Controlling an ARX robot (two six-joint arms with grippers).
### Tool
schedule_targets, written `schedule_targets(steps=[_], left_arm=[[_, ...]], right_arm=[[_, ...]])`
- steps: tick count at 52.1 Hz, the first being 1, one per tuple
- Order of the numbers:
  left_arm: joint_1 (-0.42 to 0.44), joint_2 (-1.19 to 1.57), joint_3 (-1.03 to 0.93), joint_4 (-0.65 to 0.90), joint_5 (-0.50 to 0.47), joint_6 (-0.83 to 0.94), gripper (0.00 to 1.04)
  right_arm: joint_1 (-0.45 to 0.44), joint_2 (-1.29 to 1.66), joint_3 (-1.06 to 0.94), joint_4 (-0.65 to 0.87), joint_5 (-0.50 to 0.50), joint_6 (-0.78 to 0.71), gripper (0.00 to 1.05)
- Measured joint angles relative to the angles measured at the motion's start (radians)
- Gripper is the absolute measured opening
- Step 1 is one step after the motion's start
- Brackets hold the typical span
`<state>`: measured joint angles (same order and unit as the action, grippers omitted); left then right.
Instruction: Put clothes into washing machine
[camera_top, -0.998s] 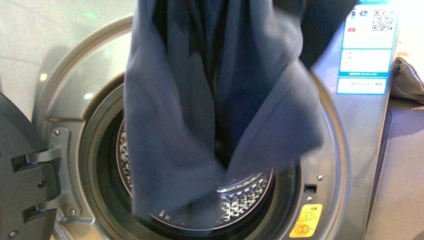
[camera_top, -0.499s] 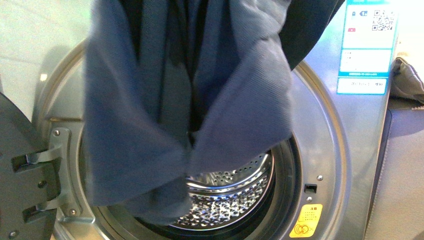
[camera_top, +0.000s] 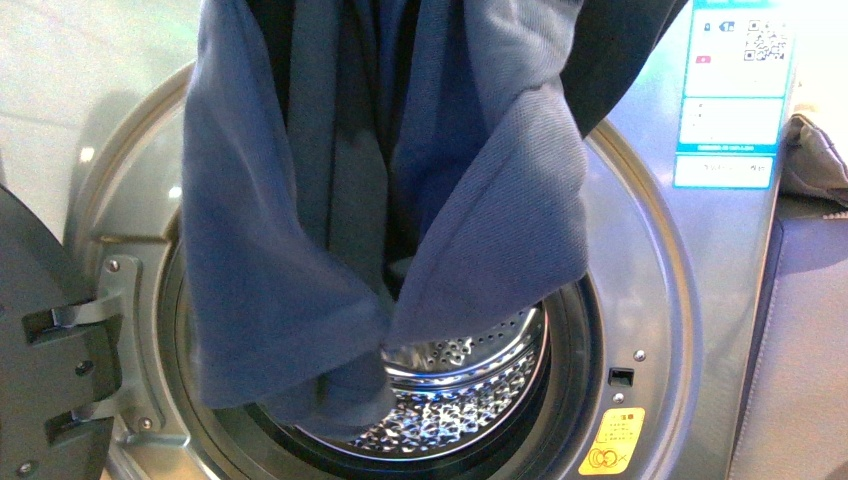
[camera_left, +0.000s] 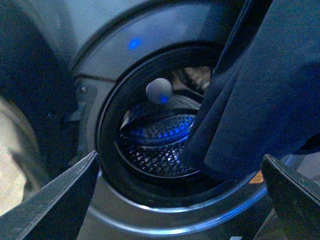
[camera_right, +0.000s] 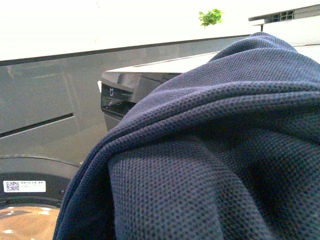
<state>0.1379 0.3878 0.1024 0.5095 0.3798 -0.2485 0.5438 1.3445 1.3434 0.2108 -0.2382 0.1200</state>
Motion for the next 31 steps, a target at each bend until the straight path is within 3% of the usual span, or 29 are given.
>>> schedule_targets(steps=[10,31], left_arm=[[-0.113,0.202,0.214,0.135,0.092,0.043,0.98],[-0.375,0.396,0.438,0.118,0.155,0.182,0.98]], right_arm=[[0.0,0.0,0.0,0.0,0.0,0.0,0.09],[0.0,0.0,0.0,0.0,0.0,0.0,0.09]])
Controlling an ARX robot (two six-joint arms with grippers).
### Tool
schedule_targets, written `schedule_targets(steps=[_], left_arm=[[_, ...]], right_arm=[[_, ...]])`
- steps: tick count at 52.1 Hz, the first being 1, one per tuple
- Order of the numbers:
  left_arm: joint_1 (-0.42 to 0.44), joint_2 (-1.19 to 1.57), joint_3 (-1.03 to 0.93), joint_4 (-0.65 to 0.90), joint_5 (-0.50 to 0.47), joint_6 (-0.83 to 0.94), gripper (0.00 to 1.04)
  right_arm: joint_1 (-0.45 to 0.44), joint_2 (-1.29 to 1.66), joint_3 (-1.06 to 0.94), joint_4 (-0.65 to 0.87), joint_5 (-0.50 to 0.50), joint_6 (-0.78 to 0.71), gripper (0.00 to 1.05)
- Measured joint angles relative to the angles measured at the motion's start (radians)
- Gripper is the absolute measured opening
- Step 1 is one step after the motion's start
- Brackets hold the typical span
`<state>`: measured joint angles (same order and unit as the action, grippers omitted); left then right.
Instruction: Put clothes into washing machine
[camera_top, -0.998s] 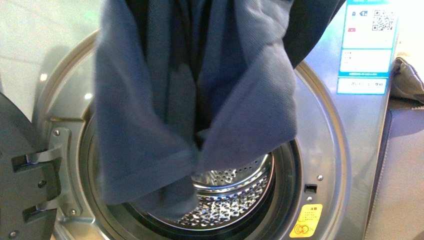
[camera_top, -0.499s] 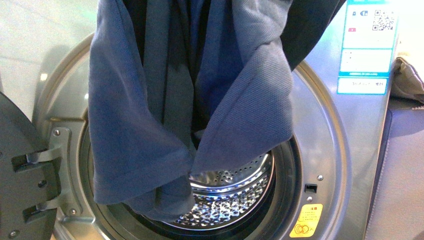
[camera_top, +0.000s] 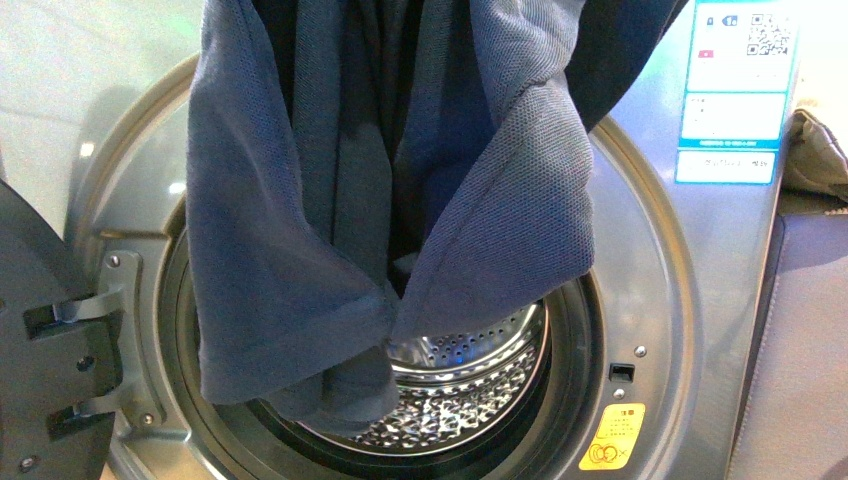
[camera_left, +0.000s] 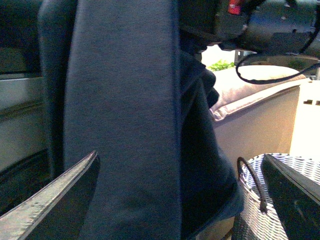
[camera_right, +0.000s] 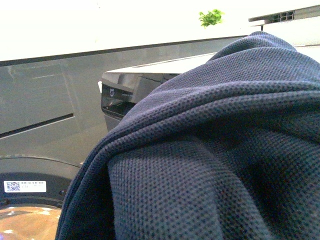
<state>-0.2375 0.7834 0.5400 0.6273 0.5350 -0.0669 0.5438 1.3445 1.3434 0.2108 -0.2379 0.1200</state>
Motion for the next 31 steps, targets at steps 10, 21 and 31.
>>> schedule_targets(steps=[10,21,31], left_arm=[[-0.06,0.124,0.077,0.04,-0.012,0.038,0.98],[-0.052,0.26,0.162,0.078,-0.007,0.04,0.98],[-0.023,0.371,0.259,0.08,-0.011,0.04,0.98]], right_arm=[[0.0,0.0,0.0,0.0,0.0,0.0,0.09],[0.0,0.0,0.0,0.0,0.0,0.0,0.09],[0.0,0.0,0.0,0.0,0.0,0.0,0.09]])
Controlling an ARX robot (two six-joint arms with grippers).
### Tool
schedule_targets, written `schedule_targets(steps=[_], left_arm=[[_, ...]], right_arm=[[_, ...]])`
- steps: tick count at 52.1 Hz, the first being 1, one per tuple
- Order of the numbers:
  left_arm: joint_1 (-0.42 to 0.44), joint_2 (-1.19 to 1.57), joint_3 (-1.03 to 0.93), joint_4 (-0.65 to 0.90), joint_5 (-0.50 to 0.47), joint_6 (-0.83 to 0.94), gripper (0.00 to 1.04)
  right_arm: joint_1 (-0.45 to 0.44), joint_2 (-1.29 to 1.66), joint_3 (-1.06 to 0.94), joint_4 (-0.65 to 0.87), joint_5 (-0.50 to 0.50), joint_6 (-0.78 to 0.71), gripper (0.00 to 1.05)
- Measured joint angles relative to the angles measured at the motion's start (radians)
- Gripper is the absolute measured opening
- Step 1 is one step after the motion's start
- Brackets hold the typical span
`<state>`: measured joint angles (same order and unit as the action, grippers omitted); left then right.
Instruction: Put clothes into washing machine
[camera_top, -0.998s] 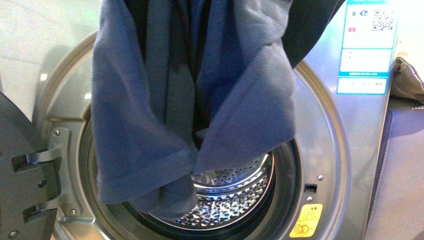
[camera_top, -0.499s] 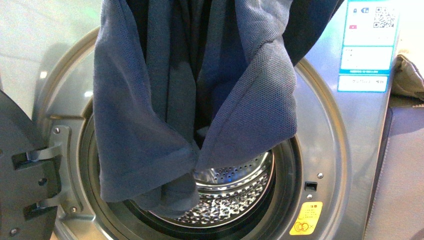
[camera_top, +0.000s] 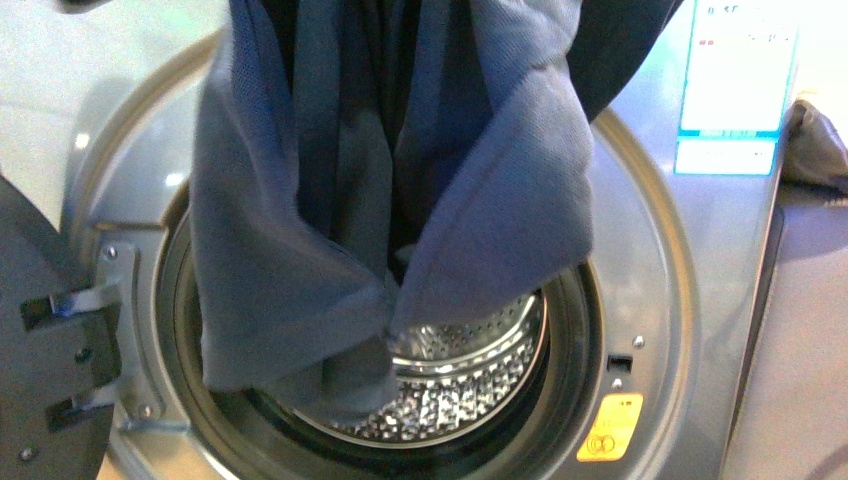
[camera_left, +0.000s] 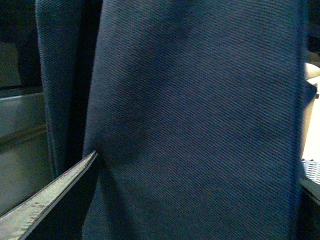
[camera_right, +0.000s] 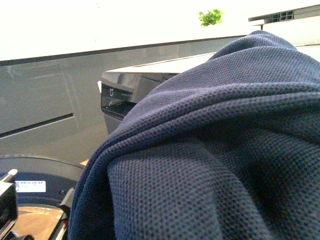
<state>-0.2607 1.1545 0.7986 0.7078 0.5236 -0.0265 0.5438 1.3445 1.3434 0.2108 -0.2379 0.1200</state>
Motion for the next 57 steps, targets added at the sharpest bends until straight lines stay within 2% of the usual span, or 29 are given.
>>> schedule_targets(steps=[13,24,32,46,57], left_arm=[[0.009,0.096,0.076,0.034,0.032,-0.008,0.98],[-0.035,0.138,0.074,0.172,0.174,-0.06,0.98],[-0.074,0.177,0.073,0.243,0.224,-0.106,0.98],[-0.111,0.264,0.134,0.24,0.177,-0.106,0.98],[-0.121,0.329,0.205,0.286,0.042,-0.12,0.98]], right_arm=[[0.0,0.0,0.0,0.0,0.0,0.0,0.09],[0.0,0.0,0.0,0.0,0.0,0.0,0.09],[0.0,-0.002,0.0,0.0,0.0,0.0,0.09],[0.0,-0.002,0.0,0.0,0.005,-0.001,0.09],[-0.001,-0.002,0.0,0.0,0.008,-0.001,0.09]])
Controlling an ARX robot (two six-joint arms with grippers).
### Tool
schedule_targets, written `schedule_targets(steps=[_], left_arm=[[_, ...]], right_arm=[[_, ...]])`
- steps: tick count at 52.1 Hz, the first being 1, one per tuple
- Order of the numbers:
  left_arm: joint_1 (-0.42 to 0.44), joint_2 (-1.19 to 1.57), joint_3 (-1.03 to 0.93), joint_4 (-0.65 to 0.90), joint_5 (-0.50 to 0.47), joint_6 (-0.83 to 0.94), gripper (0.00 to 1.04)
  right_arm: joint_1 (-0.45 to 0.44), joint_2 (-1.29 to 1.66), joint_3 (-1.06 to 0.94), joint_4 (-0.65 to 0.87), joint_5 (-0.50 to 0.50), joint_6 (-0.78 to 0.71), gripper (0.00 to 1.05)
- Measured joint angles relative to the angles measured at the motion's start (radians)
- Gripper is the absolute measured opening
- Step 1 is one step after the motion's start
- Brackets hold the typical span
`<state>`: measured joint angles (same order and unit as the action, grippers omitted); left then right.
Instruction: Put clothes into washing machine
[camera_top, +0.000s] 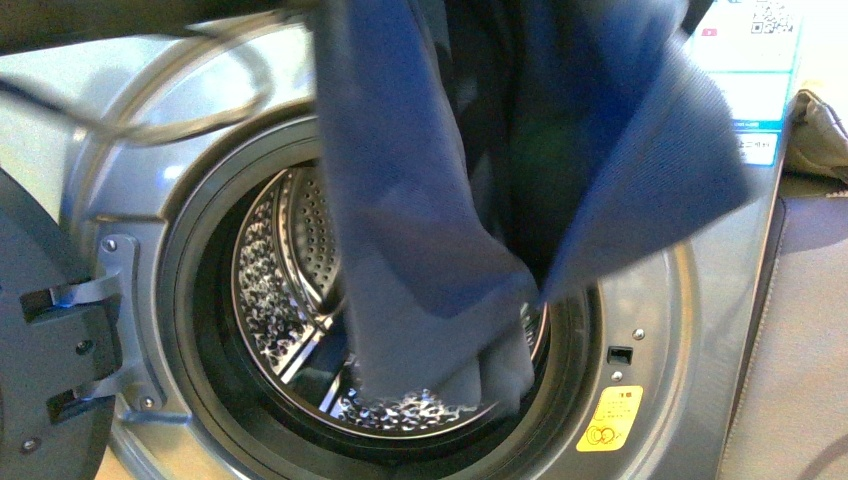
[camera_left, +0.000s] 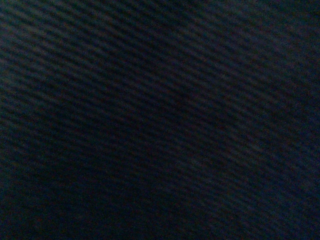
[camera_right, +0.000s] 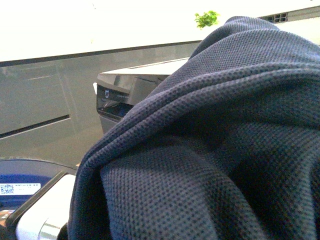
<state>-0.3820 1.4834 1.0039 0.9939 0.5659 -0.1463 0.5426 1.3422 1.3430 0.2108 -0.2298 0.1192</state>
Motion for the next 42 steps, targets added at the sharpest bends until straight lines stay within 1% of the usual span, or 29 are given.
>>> schedule_targets(steps=[14,23,26,28,29,33,37,38,42], left_arm=[[-0.019,0.047,0.03,0.112,-0.2,-0.031,0.98],[-0.046,0.048,0.03,0.144,-0.256,-0.032,0.98],[-0.054,0.048,0.03,0.146,-0.267,-0.031,0.9],[-0.059,0.048,0.03,0.151,-0.269,-0.031,0.85],[-0.06,0.048,0.03,0.152,-0.27,-0.031,0.83],[-0.072,0.048,0.029,0.156,-0.275,-0.031,0.66],[-0.078,0.048,0.028,0.157,-0.277,-0.029,0.55],[-0.08,0.048,0.028,0.157,-0.278,-0.027,0.5],[-0.08,0.048,0.024,0.156,-0.287,-0.02,0.35]], right_arm=[[0.0,0.0,0.0,0.003,0.0,0.0,0.09],[0.0,-0.002,0.0,0.005,0.0,0.0,0.09],[0.0,-0.002,0.0,0.006,-0.001,0.0,0.09],[0.0,-0.002,0.0,0.006,-0.001,-0.002,0.12],[0.0,-0.002,0.0,0.006,0.0,-0.002,0.16],[0.0,-0.002,0.0,0.006,-0.002,-0.002,0.32],[0.0,-0.003,0.0,0.006,-0.003,-0.002,0.44],[0.001,-0.003,0.0,0.006,-0.004,-0.002,0.48],[0.001,-0.003,0.0,0.006,-0.005,-0.002,0.63]])
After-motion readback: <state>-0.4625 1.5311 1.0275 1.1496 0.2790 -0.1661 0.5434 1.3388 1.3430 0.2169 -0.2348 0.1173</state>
